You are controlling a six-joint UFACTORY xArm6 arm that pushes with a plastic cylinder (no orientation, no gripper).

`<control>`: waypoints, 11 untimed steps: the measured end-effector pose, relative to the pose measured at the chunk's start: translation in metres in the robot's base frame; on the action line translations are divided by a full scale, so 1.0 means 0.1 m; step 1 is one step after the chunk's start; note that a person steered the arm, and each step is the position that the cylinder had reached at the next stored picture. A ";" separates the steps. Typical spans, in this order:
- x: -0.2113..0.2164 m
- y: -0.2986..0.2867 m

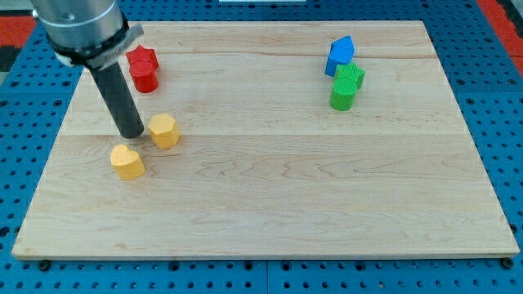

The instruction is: Move the hexagon parallel to the red circle

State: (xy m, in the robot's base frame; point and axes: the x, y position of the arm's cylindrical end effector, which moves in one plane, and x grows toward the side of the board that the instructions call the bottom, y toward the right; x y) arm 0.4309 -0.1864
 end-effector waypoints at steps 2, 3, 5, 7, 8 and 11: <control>0.21 0.65; 0.20 0.97; 0.15 1.69; -0.38 2.05; -0.69 2.18; -1.01 0.95</control>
